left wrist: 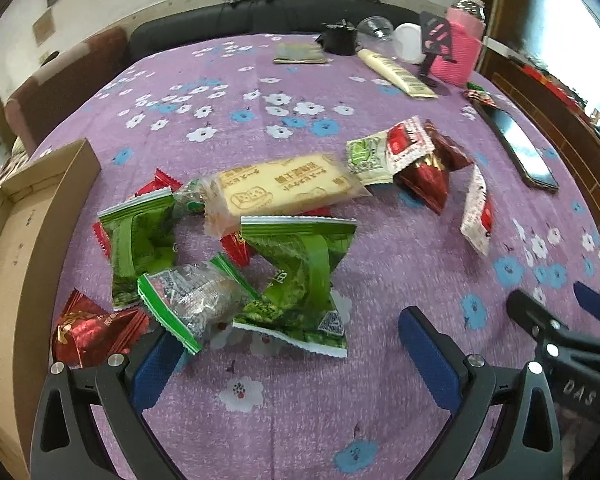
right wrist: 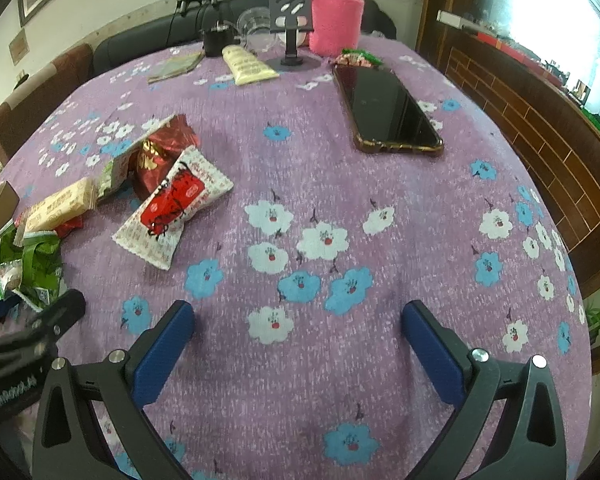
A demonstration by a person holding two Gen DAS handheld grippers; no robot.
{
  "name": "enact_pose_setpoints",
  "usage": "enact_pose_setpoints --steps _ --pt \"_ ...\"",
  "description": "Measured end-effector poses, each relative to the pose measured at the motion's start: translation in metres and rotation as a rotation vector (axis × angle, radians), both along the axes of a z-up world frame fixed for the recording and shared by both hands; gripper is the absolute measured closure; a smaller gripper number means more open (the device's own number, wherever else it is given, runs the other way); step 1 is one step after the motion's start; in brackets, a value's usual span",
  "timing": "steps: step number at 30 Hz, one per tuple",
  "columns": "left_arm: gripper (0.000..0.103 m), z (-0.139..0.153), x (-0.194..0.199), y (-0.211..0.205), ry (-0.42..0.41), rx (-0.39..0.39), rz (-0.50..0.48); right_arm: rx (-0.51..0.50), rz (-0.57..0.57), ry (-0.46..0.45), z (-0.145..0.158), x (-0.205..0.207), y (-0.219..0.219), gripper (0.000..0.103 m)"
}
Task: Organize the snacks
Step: 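Grasp the clear green-striped packet with the left tool while the right grasps a green packet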
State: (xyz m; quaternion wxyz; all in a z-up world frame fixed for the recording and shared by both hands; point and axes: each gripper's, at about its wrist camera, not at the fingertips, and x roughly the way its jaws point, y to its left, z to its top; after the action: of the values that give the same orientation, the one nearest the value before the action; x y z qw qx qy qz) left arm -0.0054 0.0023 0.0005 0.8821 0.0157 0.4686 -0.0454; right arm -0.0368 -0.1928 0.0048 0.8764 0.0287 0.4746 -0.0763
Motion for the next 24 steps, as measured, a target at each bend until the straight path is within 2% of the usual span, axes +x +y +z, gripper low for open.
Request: enact_pose_setpoints --steps 7,9,11,13,16,18,19,20,21,23,24 --pt "0.001 0.003 -0.009 0.001 0.029 0.001 -0.051 -0.003 -0.001 0.006 0.0 -0.002 0.002 0.0" --pt "0.008 0.008 -0.02 0.007 0.026 -0.04 -0.056 -0.005 0.007 0.003 0.0 -0.007 0.003 0.0" --pt "0.017 0.021 -0.035 0.015 -0.02 -0.084 -0.077 -0.007 0.014 0.003 0.0 -0.013 0.003 0.0" --pt "0.019 0.043 -0.055 0.026 -0.122 -0.093 -0.081 -0.008 0.02 0.005 0.0 -0.019 0.004 0.0" --pt "0.019 0.091 -0.089 0.05 -0.325 -0.088 -0.053 -0.024 0.031 0.013 0.002 -0.029 0.005 0.0" --pt "0.019 0.133 -0.116 0.074 -0.492 -0.092 -0.006 -0.053 0.035 0.007 0.008 -0.036 0.007 0.003" --pt "0.018 0.149 -0.127 0.084 -0.555 -0.097 0.014 -0.066 0.039 -0.019 0.015 -0.041 0.008 0.008" --pt "0.009 0.171 -0.144 0.098 -0.649 -0.102 0.048 -0.075 0.043 -0.048 0.023 -0.046 0.009 0.009" --pt "0.002 0.185 -0.155 0.109 -0.709 -0.107 0.074 -0.089 0.045 -0.098 0.038 -0.053 0.011 0.009" --pt "0.0 0.205 -0.173 0.13 -0.817 -0.119 0.127 -0.101 0.041 -0.209 0.067 -0.067 0.013 0.009" --pt "0.0 0.212 -0.176 0.138 -0.83 -0.12 0.131 -0.101 0.043 -0.279 0.084 -0.075 0.015 0.009"
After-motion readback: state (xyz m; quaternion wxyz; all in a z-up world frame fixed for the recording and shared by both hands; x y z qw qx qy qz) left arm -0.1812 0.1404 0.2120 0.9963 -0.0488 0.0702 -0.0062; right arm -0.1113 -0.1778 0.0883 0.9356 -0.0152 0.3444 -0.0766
